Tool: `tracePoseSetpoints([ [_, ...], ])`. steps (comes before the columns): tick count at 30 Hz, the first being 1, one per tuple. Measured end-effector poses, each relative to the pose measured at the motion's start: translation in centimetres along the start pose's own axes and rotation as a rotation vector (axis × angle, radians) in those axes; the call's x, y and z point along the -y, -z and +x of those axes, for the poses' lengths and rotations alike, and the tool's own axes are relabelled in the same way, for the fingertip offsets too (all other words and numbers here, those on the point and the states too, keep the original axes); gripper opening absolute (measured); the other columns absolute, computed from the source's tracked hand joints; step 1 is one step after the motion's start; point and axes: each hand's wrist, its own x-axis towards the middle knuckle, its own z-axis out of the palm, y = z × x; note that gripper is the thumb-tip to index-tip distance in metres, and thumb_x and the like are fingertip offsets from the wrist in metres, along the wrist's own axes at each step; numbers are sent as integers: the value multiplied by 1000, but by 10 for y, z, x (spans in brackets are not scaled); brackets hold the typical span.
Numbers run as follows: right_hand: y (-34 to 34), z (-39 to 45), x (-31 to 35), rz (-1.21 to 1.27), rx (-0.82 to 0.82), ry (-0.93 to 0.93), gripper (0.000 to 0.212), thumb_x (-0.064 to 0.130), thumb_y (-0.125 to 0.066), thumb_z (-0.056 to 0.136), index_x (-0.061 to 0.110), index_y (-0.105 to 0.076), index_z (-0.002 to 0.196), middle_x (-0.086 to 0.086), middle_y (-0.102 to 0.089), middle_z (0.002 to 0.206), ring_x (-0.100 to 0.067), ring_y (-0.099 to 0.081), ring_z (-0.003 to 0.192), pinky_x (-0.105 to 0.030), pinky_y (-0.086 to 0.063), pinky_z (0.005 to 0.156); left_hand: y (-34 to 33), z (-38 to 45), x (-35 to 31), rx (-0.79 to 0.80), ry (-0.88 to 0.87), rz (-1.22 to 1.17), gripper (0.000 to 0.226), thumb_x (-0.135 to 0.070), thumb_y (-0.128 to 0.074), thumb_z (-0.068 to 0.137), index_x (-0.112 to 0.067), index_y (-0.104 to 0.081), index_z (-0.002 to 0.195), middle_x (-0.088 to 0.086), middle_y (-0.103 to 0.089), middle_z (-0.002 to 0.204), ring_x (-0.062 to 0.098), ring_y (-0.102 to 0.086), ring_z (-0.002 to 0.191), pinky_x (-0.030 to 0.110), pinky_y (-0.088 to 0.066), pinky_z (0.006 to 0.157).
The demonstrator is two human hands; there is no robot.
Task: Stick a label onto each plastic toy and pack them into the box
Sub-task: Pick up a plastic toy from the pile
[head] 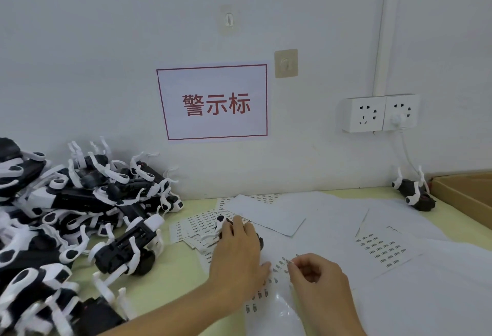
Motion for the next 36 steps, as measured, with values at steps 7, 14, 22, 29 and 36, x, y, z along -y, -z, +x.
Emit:
tracePoseSetpoints([
  [7,1,0,-2,24,10,-9,18,18,-75,81,24,-71,65,12,-69,64,-2,-59,57,-8,-44,55,45,34,26,33,-35,-337,26,-16,-39,95,-14,-65,93,1,-59,105,17,-52,101,33,-46,81],
  [14,-1,0,-1,5,0,-25,19,19,-75,81,24,-70,63,13,-69,63,-3,-61,57,-7,-43,55,50,58,69,535,-338,5,34,-17,-51,93,-23,-55,126,-5,-58,126,20,-49,122,39,-35,100],
  [22,0,0,-1,11,7,-35,19,19,-75,81,25,-70,63,17,-69,65,-2,-63,60,-11,-44,57,39,58,65,287,-279,66,10,-30,-60,85,-29,-52,78,-11,-52,79,18,-47,88,33,-29,78],
  [29,0,0,1,1,12,-43,18,20,-74,81,25,-70,64,16,-69,64,-1,-62,60,-9,-42,56,35,53,62,52,-157,-32,22,-30,-62,82,-33,-67,103,-10,-49,82,17,-38,92,30,-28,72],
  [36,-1,-1,-1,-17,26,-25,19,20,-74,81,26,-70,63,16,-68,64,-1,-61,59,-9,-43,56,36,49,54,-37,-142,-107,26,-30,-61,82,-33,-67,108,-9,-52,86,17,-41,93,28,-32,72],
])
